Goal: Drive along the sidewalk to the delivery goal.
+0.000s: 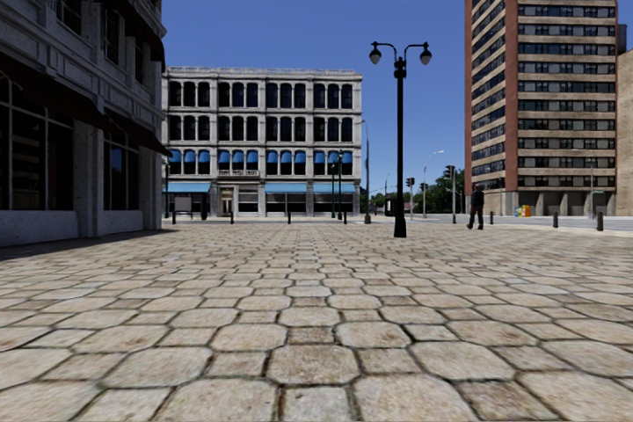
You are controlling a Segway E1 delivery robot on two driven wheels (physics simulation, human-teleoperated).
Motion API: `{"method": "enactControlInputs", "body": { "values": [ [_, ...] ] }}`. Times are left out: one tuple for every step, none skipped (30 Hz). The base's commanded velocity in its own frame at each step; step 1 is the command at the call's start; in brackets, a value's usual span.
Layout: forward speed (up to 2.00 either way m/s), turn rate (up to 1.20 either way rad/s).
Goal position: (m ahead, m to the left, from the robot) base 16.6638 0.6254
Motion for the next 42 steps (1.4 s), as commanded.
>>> {"method": "enactControlInputs", "body": {
  "values": [
    [1.86, 0.0],
    [1.86, 0.0],
    [1.86, 0.0],
    [1.86, 0.0],
    [1.86, 0.0],
    [1.86, 0.0],
    [1.86, 0.0],
    [1.86, 0.18],
    [1.86, 0.27],
    [1.86, 0.28],
    [1.86, 0.2],
    [1.86, 0.03],
    [1.86, 0.0],
    [1.86, 0.0],
    [1.86, 0.0],
    [1.86, 0.0],
    [1.86, 0.0],
    [1.86, 0.0],
    [1.86, 0.0],
    [1.86, 0.0],
    [1.86, 0.0],
    [1.86, 0.0],
    [1.86, 0.0],
    [1.86, 0.0],
    [1.86, 0.0],
    [1.86, 0.0],
    [1.86, 0.05],
    [1.86, 0.08],
    [1.86, 0.08],
    [1.86, 0.08],
    [1.86, 0.0],
    [1.86, 0.0],
    [1.86, 0.0],
    [1.86, 0.0],
    [1.86, 0.0],
    [1.86, 0.0],
    [1.86, 0.0],
    [1.86, 0.0],
    [1.86, 0.0],
    [1.86, 0.0],
    [1.86, 0.0],
    [1.86, 0.0]
  ]
}}
